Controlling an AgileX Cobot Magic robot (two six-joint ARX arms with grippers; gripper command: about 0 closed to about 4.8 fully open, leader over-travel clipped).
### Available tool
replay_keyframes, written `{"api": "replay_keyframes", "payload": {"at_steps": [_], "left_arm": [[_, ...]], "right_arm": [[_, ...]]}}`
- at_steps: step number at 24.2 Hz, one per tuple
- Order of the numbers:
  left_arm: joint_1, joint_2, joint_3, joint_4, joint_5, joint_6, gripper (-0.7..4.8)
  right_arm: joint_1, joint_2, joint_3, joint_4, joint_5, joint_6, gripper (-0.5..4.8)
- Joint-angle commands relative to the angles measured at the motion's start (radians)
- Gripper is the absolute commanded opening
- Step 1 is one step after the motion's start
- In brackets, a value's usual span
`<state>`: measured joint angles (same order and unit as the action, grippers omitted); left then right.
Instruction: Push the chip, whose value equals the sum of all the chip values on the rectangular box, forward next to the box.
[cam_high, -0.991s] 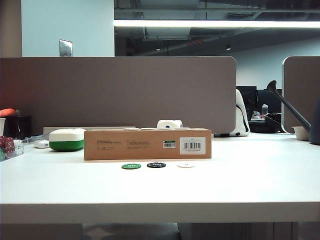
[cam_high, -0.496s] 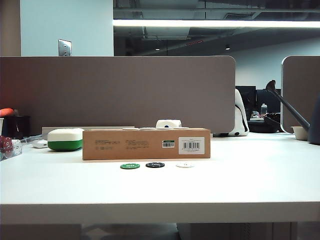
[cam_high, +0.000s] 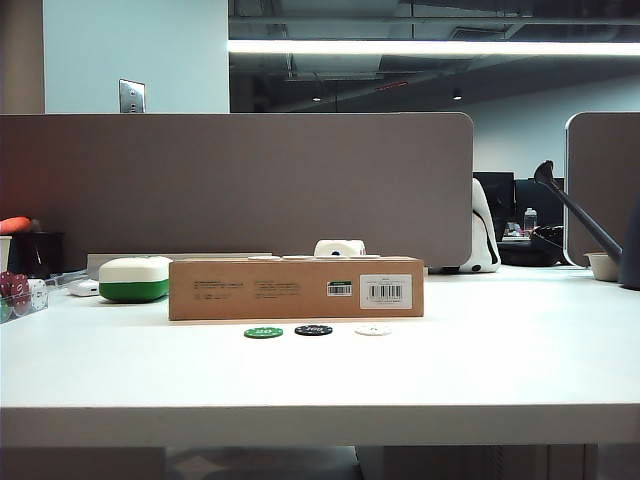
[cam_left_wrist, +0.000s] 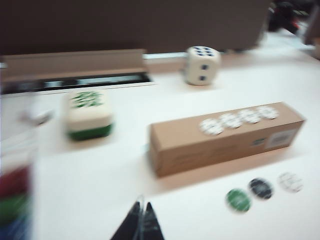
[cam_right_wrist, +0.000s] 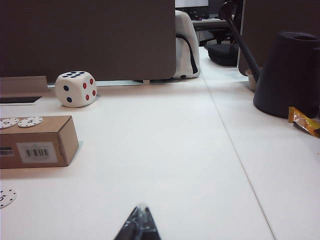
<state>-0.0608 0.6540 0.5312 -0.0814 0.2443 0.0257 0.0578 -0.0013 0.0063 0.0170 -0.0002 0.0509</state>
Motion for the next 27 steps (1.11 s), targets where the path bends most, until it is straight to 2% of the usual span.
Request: {"api": "replay_keyframes", "payload": {"at_steps": [1,4,7,10,12,17,21,27], "left_arm": [[-0.080,0.193,0.099,0.125,0.015,0.001,-0.05],[-0.153,0.366,0.183,0.188,0.034,0.001,-0.05],[-0.222,0.521,0.272,0.195,0.034,0.000,-0.05],[-0.262,0.684,0.388,0.195,0.116,0.000,-0.05],[-0.292,0.758,0.445,0.195,0.114,0.001,-0.05],[-0.325,0.802,0.470,0.172,0.140,0.001,-0.05],[-0.345,0.801,0.470,0.075,0.163,0.001,-0.05],[-0.354,0.801,0.470,-0.006,0.079,0.001,-0.05]], "right_arm": [[0.002,0.000,-0.005,0.010,-0.002,0.000,-0.04],[0.002,0.000,-0.005,0.009,-0.002,0.000,-0.04],[0.002,0.000,-0.005,0.010,-0.002,0.000,-0.04],[0.002,0.000,-0.005,0.010,0.000,0.000,-0.04],[0.002,0.000,-0.005,0.010,-0.001,0.000,-0.04],[0.002,0.000,-0.005,0.009,-0.001,0.000,-0.04],[0.002,0.000,-0.005,0.009,-0.001,0.000,-0.04],[0.002,0.000,-0.005,0.010,-0.001,0.000,-0.04]]}}
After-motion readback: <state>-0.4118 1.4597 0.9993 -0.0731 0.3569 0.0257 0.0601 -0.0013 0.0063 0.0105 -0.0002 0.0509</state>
